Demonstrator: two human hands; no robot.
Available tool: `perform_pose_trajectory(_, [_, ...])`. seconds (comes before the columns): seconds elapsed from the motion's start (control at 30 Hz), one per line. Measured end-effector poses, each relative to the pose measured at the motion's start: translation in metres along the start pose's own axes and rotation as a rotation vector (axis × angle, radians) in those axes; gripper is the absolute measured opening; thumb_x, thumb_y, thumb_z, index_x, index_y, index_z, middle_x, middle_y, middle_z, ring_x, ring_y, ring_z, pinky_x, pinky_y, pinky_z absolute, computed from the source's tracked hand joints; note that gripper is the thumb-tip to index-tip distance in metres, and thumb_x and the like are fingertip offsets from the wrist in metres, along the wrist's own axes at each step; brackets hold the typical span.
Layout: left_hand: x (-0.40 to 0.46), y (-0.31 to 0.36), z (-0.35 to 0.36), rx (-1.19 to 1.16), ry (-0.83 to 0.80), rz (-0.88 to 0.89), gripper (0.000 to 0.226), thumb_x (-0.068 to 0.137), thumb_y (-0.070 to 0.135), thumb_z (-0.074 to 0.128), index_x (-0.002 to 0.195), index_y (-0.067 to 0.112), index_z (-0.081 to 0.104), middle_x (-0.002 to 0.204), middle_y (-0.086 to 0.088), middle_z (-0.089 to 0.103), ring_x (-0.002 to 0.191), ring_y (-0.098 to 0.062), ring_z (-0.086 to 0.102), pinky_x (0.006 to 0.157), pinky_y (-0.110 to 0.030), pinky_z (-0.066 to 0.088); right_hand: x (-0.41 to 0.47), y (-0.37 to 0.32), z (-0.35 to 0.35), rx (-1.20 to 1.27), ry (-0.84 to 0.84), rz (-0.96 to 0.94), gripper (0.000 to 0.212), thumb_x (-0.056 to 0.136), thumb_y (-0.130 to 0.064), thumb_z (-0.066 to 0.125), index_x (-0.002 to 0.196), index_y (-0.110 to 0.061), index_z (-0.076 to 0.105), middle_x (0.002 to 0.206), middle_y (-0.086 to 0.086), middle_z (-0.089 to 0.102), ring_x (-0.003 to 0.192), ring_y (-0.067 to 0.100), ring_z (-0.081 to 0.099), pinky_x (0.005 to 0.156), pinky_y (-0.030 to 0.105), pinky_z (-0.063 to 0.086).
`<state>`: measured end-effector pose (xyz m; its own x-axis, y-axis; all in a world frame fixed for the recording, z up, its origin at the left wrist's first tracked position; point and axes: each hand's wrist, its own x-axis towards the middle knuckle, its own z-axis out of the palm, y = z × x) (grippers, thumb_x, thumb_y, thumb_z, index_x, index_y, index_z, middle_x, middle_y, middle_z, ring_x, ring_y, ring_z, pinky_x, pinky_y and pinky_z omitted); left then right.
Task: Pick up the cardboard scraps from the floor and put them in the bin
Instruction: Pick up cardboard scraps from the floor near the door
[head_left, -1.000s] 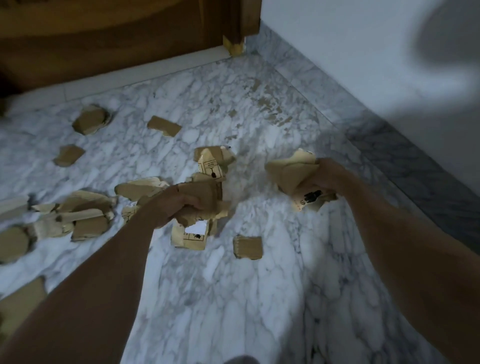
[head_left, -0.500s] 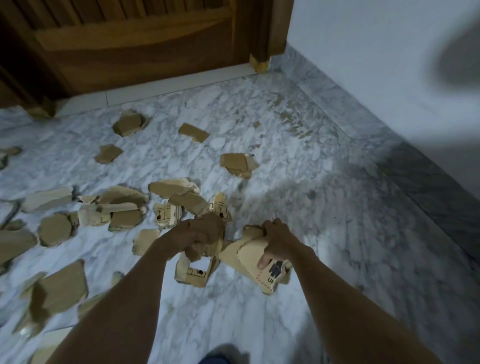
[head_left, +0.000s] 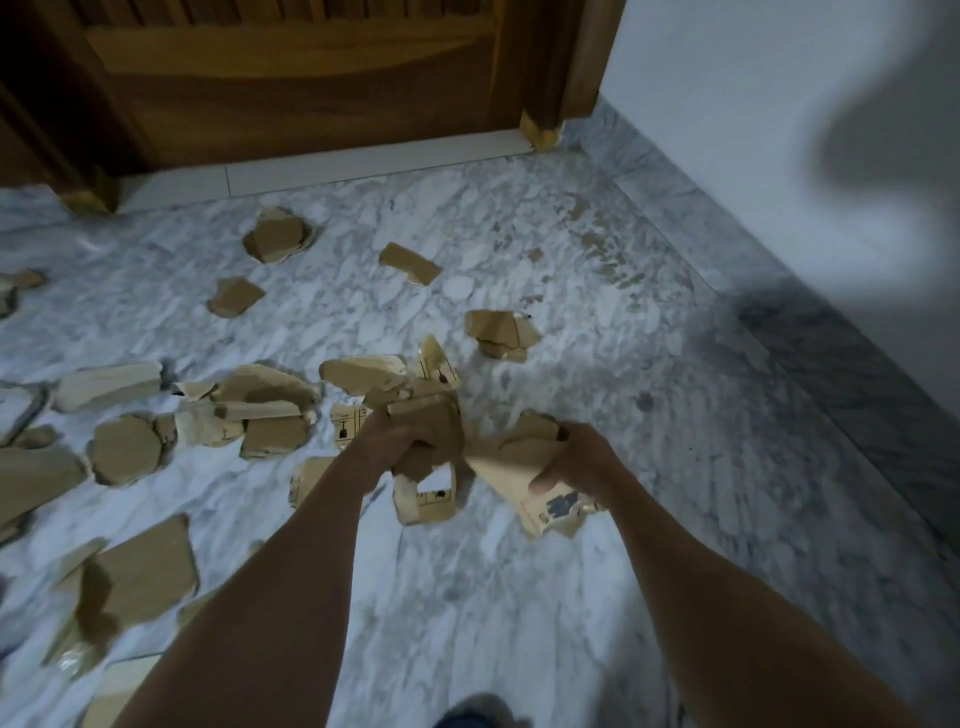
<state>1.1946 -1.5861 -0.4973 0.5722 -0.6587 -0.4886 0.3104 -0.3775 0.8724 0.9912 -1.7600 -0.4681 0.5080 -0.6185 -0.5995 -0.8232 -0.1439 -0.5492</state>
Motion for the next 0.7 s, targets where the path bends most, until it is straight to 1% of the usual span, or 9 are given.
perform_pose_trajectory(0.1, [-0.004, 0.026, -0.005, -0.074, 0.046, -0.01, 0.022, 0.082, -0.012, 0.067, 0.1, 0.001, 0.067, 0.077, -0.01, 0.072, 0.064, -0.023, 0.068, 0.046, -0.025, 0.053, 0.004, -0.016, -0.019, 0.344, 0.127, -0.034, 0.071, 0.06, 0.002, 0.09, 0.122, -0.02, 0.063, 0.109, 0.006, 0.07, 0.102, 0.029, 0.067, 0.08, 0.046, 0.06])
perform_pose_trajectory(0.17, [-0.003, 0.034, -0.01, -0.098, 0.009, 0.018, 0.02, 0.083, -0.014, 0.064, 0.092, 0.003, 0.066, 0.065, -0.006, 0.068, 0.05, -0.015, 0.064, 0.039, -0.022, 0.048, 0.011, -0.012, -0.035, 0.507, 0.183, -0.038, 0.064, 0.06, 0.006, 0.089, 0.116, -0.015, 0.063, 0.105, 0.007, 0.071, 0.098, 0.031, 0.069, 0.082, 0.051, 0.06])
perform_pose_trajectory(0.23, [-0.002, 0.035, -0.008, -0.11, -0.059, 0.031, 0.019, 0.076, -0.009, 0.069, 0.092, 0.002, 0.068, 0.07, -0.009, 0.068, 0.056, -0.02, 0.063, 0.043, -0.024, 0.05, 0.01, -0.006, -0.042, 0.456, 0.079, -0.015, 0.071, 0.057, 0.001, 0.092, 0.12, -0.01, 0.061, 0.107, 0.01, 0.071, 0.098, 0.031, 0.071, 0.084, 0.05, 0.06])
perform_pose_trajectory(0.33, [-0.002, 0.02, -0.006, -0.08, -0.058, 0.003, 0.021, 0.071, -0.007, 0.072, 0.089, 0.004, 0.07, 0.073, -0.009, 0.071, 0.066, -0.024, 0.066, 0.05, -0.027, 0.055, -0.002, 0.001, -0.029, 0.083, -0.123, 0.08, 0.079, 0.054, -0.008, 0.094, 0.12, -0.014, 0.05, 0.107, 0.004, 0.063, 0.101, 0.028, 0.064, 0.068, 0.04, 0.057])
perform_pose_trajectory(0.37, [-0.004, 0.014, -0.007, -0.065, -0.056, -0.013, 0.027, 0.069, -0.004, 0.075, 0.095, 0.001, 0.069, 0.079, -0.013, 0.072, 0.07, -0.027, 0.067, 0.053, -0.029, 0.057, -0.006, 0.005, -0.02, 0.037, -0.142, 0.1, 0.079, 0.057, -0.006, 0.093, 0.121, -0.017, 0.047, 0.106, 0.001, 0.06, 0.099, 0.025, 0.06, 0.062, 0.034, 0.053])
perform_pose_trajectory(0.43, [-0.011, 0.008, -0.009, -0.019, -0.06, -0.065, 0.056, 0.054, 0.014, 0.082, 0.105, -0.005, 0.068, 0.09, -0.022, 0.069, 0.074, -0.031, 0.066, 0.058, -0.034, 0.056, -0.005, 0.011, -0.003, 0.066, -0.156, 0.101, 0.088, 0.057, -0.002, 0.092, 0.129, -0.018, 0.046, 0.108, 0.0, 0.06, 0.096, 0.021, 0.059, 0.058, 0.029, 0.051])
perform_pose_trajectory(0.53, [-0.014, 0.001, -0.015, 0.003, -0.031, -0.098, 0.074, 0.037, 0.025, 0.082, 0.102, -0.007, 0.07, 0.089, -0.021, 0.069, 0.075, -0.031, 0.066, 0.064, -0.037, 0.055, 0.009, 0.002, 0.016, 0.047, -0.076, 0.058, 0.089, 0.053, -0.008, 0.094, 0.128, -0.019, 0.047, 0.113, 0.003, 0.062, 0.1, 0.023, 0.061, 0.068, 0.035, 0.056])
perform_pose_trajectory(0.63, [-0.018, -0.002, -0.016, -0.015, 0.007, -0.124, 0.062, 0.042, 0.014, 0.081, 0.099, -0.006, 0.071, 0.087, -0.021, 0.07, 0.076, -0.033, 0.066, 0.066, -0.039, 0.055, 0.024, -0.016, 0.025, -0.232, -0.03, 0.049, 0.088, 0.057, -0.023, 0.094, 0.132, -0.018, 0.048, 0.132, 0.012, 0.046, 0.127, 0.035, 0.046, 0.098, 0.046, 0.05])
perform_pose_trajectory(0.7, [-0.021, -0.005, -0.019, -0.025, 0.02, -0.12, 0.064, 0.039, 0.016, 0.083, 0.099, -0.005, 0.072, 0.087, -0.02, 0.071, 0.076, -0.033, 0.067, 0.065, -0.038, 0.056, 0.031, -0.025, 0.028, -0.273, -0.059, 0.057, 0.089, 0.059, -0.022, 0.094, 0.134, -0.014, 0.048, 0.136, 0.014, 0.041, 0.131, 0.037, 0.041, 0.103, 0.05, 0.047])
